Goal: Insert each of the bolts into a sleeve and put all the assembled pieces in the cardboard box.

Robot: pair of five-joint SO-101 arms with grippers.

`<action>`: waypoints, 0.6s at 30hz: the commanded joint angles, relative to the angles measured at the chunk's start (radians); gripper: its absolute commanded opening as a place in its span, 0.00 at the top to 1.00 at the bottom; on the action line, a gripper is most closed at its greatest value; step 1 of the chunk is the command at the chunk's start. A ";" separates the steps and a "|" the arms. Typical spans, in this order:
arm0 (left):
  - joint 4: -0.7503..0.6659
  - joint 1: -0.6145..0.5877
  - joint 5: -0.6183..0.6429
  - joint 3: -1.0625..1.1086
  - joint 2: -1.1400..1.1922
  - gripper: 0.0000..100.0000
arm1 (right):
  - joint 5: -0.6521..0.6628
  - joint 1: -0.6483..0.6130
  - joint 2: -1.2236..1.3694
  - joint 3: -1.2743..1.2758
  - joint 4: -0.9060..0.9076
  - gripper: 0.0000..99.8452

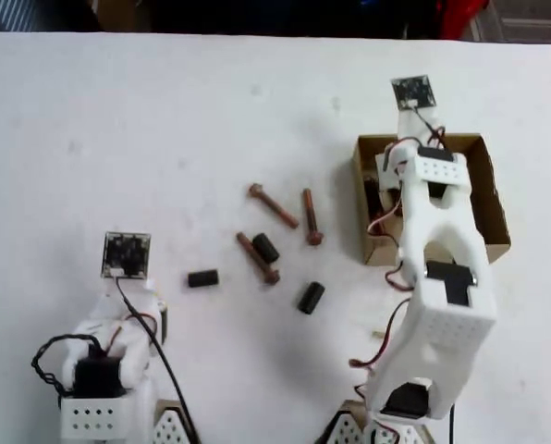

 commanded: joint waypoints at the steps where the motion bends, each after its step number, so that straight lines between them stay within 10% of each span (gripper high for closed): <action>1: -0.003 -0.001 -0.006 0.000 -0.008 0.98 | 0.012 -0.022 -0.194 -0.043 0.093 0.82; 18: -0.003 -0.002 -0.006 0.000 -0.008 0.98 | 0.008 -0.369 -0.651 -0.043 0.599 0.82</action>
